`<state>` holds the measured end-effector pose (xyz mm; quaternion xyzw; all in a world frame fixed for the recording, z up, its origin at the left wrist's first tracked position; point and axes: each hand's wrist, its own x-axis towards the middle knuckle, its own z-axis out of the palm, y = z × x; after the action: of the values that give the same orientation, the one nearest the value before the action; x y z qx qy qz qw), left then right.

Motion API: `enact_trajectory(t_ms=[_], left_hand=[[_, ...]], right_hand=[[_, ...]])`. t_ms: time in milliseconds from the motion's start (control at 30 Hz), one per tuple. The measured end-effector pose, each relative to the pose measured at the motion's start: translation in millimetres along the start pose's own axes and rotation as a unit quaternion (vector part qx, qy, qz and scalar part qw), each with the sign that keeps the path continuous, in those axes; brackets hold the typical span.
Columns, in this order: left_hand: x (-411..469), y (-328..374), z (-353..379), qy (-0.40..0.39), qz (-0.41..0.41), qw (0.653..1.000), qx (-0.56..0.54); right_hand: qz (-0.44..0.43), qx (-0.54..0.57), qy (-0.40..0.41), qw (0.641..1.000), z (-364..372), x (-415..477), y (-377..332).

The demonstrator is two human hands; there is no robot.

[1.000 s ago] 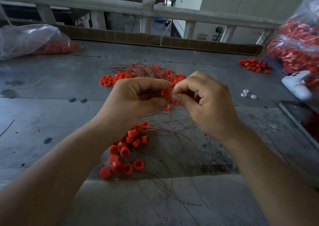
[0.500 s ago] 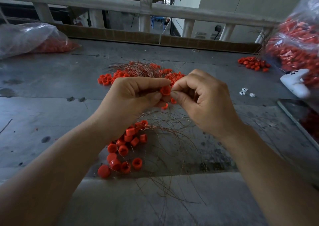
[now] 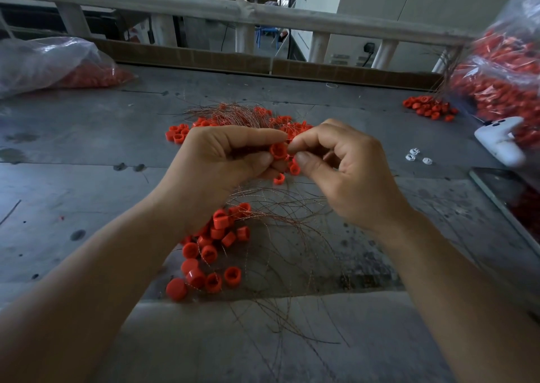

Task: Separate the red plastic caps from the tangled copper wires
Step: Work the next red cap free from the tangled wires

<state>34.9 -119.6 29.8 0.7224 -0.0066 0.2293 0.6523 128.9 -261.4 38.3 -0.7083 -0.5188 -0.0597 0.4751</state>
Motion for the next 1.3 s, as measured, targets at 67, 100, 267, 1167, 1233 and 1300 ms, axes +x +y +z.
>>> enact_trajectory(t_ms=[67,100,267,1167,1233,1300], left_hand=[[-0.1,-0.5,-0.2,0.002,-0.002,1.0,-0.004],[-0.3,-0.5,-0.3,0.001,-0.003,1.0,-0.013],[0.0,0.6,-1.2,-0.008,-0.016,0.996,-0.088],[1.2,1.0,-0.2,-0.004,-0.051,0.992,-0.117],[1.2,1.1,0.1,-0.003,-0.061,0.992,-0.113],[1.2,1.1,0.0,-0.003,-0.069,0.991,-0.112]], right_hand=[[0.023,0.051,-0.004,0.998,0.2,-0.2,-1.0],[0.037,0.082,-0.002,0.996,0.1,0.0,-1.2],[0.099,0.19,0.002,0.977,-2.0,2.6,-1.3],[0.119,0.216,0.021,0.969,-5.5,3.1,-4.4],[0.11,0.218,0.015,0.97,-5.9,3.1,-4.7],[0.1,0.205,0.01,0.974,-5.4,3.4,-4.3]])
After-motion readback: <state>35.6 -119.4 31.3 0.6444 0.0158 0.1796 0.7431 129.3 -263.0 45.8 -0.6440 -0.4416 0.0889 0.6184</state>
